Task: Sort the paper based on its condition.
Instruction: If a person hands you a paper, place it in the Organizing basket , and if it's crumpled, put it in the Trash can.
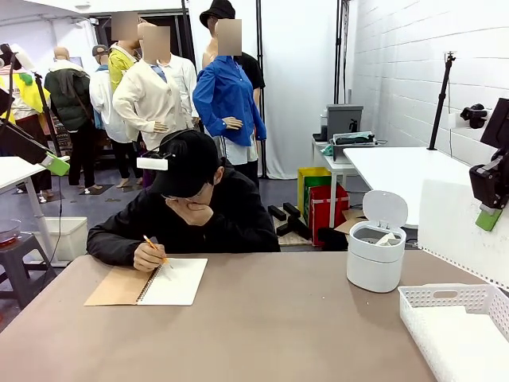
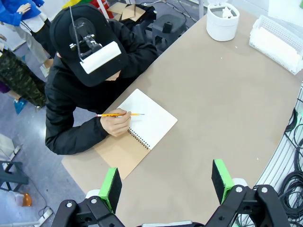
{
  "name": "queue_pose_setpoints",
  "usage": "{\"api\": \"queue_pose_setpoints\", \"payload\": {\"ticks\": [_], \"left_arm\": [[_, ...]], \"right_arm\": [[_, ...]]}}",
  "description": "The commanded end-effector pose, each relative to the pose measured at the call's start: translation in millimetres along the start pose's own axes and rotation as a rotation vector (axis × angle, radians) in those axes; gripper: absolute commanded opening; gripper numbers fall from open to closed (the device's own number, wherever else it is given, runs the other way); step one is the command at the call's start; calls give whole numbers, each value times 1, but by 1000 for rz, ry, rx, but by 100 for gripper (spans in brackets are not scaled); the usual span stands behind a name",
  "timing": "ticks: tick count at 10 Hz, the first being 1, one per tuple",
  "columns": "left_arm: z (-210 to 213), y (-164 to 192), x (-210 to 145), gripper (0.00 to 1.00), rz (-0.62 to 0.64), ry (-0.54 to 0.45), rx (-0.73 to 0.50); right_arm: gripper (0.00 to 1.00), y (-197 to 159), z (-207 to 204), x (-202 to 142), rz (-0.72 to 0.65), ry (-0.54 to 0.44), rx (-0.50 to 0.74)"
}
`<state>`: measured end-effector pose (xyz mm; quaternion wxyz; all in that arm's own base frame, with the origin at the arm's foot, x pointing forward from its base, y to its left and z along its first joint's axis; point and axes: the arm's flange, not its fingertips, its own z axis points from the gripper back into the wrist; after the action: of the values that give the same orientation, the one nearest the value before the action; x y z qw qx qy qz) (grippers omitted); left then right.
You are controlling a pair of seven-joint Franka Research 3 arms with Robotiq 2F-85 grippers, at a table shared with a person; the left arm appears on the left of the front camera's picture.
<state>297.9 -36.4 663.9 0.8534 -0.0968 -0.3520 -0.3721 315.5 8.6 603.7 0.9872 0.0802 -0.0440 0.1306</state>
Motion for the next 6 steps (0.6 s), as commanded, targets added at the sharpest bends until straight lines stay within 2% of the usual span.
{"api": "queue_pose_setpoints", "payload": {"ticks": [1, 6], "left_arm": [[0, 1, -1, 100, 3, -4, 3], [0, 1, -1, 100, 3, -4, 3]], "right_arm": [[0, -19, -35, 11, -37, 1, 18], [0, -37, -69, -11, -72, 2, 25]]}}
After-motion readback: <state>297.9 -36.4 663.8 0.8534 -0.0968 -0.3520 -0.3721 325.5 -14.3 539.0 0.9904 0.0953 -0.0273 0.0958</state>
